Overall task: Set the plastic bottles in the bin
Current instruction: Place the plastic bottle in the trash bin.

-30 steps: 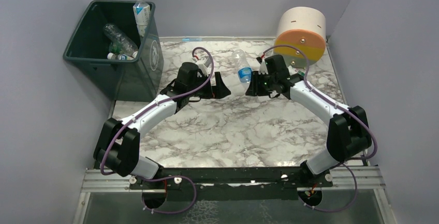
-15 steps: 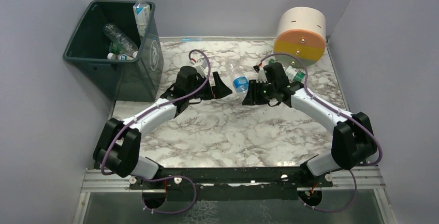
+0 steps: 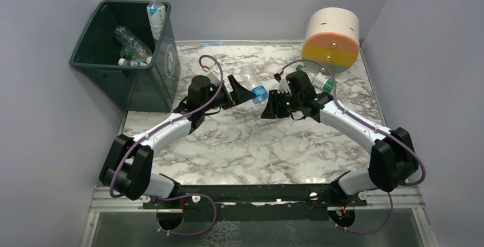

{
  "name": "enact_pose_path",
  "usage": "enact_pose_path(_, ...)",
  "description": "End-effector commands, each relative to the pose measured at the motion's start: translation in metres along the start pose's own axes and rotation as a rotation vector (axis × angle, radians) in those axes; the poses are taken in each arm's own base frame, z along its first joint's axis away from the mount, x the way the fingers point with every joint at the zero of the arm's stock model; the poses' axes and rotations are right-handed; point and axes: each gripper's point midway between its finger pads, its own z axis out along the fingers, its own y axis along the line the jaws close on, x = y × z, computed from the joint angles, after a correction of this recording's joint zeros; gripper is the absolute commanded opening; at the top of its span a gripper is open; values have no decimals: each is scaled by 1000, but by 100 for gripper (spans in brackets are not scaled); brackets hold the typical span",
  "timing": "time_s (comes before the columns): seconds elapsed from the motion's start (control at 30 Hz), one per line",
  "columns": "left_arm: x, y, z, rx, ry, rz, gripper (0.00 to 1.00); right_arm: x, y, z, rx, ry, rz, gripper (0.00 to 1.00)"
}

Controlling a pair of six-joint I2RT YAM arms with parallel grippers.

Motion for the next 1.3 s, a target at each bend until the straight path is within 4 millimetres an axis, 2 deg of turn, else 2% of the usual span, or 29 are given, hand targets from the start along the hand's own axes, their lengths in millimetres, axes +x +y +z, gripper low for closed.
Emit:
enact_pose_path(0.0,-10,-21,-8,87,-28,-18,99,-1,17,-6,-52,-28,-8,33)
enact_pose_path(0.37,-9,-18,-11,97,-48,-82,99,-5,47,-15,-104,-67,-28,33)
enact_pose_path(0.7,-21,-10,-15,85,-123,-148,99,6,73,-17,-159,-57,-48,33)
enact_pose_path(1.27,-25,-2,-19,76,-154,-177,99,11,96,-17,-210,-52,-62,33)
